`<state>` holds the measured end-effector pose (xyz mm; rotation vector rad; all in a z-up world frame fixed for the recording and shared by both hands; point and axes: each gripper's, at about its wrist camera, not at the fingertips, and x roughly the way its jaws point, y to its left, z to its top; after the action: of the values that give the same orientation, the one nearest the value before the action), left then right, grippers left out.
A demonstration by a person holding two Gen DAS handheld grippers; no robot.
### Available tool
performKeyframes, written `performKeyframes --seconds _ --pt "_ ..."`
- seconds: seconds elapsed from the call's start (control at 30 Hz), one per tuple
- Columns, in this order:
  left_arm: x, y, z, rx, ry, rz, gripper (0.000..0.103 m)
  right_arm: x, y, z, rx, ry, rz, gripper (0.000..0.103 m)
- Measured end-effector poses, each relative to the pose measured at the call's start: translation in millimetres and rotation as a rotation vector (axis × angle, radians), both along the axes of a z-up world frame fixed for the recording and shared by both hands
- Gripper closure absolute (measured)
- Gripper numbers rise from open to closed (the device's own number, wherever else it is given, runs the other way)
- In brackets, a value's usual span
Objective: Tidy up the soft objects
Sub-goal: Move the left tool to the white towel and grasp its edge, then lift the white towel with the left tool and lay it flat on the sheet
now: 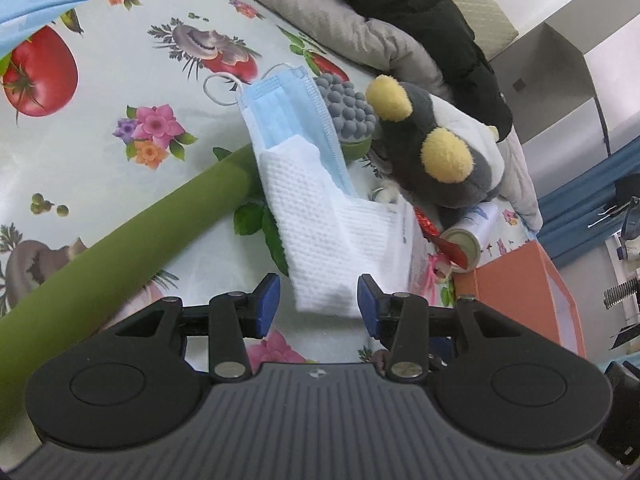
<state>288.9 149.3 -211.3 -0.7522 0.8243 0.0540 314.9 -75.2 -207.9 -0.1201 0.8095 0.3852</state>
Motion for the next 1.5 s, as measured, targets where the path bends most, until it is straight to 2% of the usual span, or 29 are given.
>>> performKeyframes --seconds 0.17,0.2,0.23,0.3,0.37,0.47,0.77,1.03,1.3,1.5 --pt "8 1 -10 -0.021 0.008 -0.005 0.057 2 1 -9 0.041 0.017 0.030 0.036" --pt "9 2 -11 -0.030 0.008 -0.006 0.058 1 4 -9 0.026 0.010 0.049 0.040" --pt "9 1 -13 -0.037 0.010 -0.011 0.067 -1 8 -10 -0.002 0.002 0.061 0.044" --pt "11 -1 -14 -0.031 0.011 -0.029 0.074 -4 13 -8 -0.055 -0.025 0.066 0.065" --pt "11 -4 -14 -0.020 0.012 -0.042 0.088 -5 11 -4 -0.062 -0.019 0.054 0.079" --pt "7 -7 -10 -0.036 0.000 -0.060 0.093 -7 5 2 -0.046 -0.005 0.048 0.088" --pt "-22 -23 20 0.006 -0.053 -0.054 0.094 -48 -7 21 -0.033 -0.011 0.075 0.091" --pt "-80 -28 40 0.009 -0.065 -0.001 0.095 -98 -22 34 -0.053 -0.015 0.094 0.091" --pt "-145 -37 45 0.039 -0.051 0.023 0.095 -146 -39 34 -0.097 -0.011 0.096 0.091" --pt "-182 -40 39 0.058 -0.005 0.021 0.094 -167 -52 30 -0.127 0.005 0.086 0.091"
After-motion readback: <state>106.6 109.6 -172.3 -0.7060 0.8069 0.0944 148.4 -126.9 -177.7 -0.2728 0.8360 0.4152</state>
